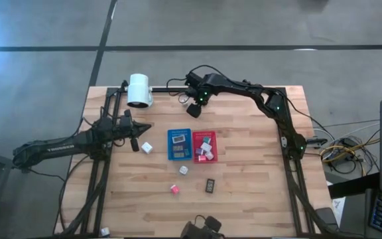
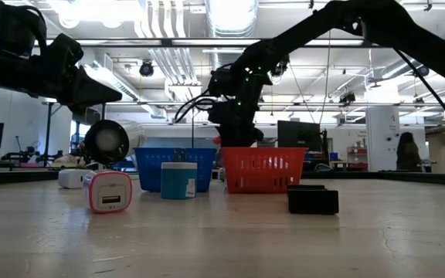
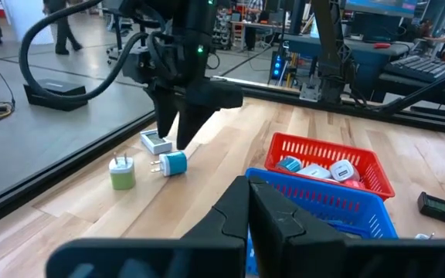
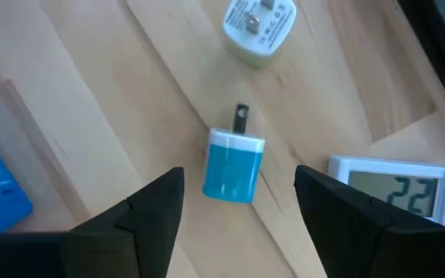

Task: Pick & Place Office items
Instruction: Put the blue charger adapter into the red bin

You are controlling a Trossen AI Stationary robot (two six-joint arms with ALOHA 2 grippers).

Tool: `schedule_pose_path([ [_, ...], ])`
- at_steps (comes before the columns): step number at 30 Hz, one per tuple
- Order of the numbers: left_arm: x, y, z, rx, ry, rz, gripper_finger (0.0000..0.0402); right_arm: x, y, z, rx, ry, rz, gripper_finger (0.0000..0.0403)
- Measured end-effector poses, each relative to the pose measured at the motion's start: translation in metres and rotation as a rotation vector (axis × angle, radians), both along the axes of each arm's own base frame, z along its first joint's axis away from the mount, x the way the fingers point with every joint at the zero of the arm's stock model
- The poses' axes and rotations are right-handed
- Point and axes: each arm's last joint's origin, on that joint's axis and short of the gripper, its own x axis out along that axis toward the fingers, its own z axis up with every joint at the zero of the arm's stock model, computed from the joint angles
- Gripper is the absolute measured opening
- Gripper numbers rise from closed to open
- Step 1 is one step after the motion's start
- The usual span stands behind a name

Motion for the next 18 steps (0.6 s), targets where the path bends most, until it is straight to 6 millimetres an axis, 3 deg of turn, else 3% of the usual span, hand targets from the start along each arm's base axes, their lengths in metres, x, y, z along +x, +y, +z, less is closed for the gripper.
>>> schedule_pose_path([
  [18,0.0,0.0,0.001,0.014,-0.006,-0.001,0.0012,0.001,0.0,-0.017,0.003,-0.021,-0.002,0.0242],
])
